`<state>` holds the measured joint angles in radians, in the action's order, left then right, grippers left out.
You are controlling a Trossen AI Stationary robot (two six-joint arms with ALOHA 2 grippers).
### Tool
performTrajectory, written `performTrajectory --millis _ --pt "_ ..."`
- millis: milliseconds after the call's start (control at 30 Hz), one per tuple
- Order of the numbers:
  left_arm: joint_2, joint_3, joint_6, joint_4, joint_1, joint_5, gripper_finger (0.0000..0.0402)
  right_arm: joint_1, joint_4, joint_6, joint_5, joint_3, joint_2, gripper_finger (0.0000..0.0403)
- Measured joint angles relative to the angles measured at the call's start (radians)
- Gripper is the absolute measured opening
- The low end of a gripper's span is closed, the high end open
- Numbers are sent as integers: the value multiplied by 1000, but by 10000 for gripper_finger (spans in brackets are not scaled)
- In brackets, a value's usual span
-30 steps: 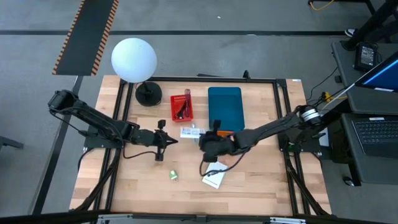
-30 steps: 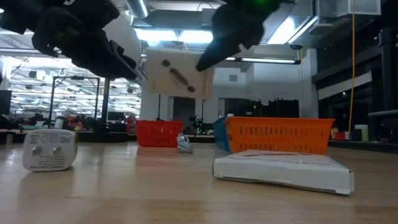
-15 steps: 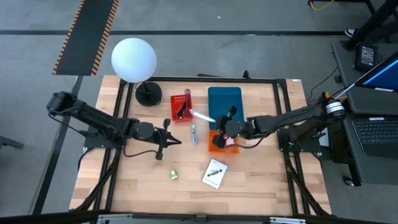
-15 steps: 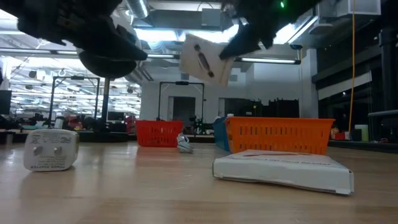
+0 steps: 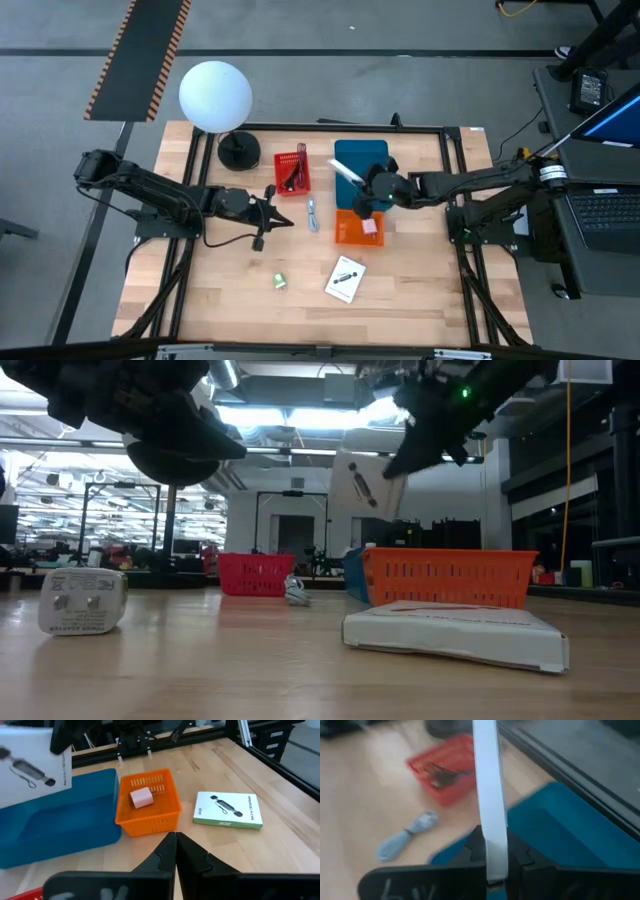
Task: Pick and place items into bin
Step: Put the left white card reader box into the blue bin
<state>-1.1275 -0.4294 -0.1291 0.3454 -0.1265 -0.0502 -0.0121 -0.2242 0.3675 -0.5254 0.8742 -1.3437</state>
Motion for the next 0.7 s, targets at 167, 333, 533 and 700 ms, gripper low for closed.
performTrajectory --millis 167,333,533,700 --pt "0 0 1 -4 -1 0 3 75 -101 61 49 0 0 13" --pt "0 0 3 -5 0 -1 3 164 -114 76 177 0 0 13" --pt "0 0 3 -5 -1 -2 3 259 -166 100 239 0 -1 13" --pt "0 0 3 -5 -1 -2 3 288 -160 103 267 0 -17 13"
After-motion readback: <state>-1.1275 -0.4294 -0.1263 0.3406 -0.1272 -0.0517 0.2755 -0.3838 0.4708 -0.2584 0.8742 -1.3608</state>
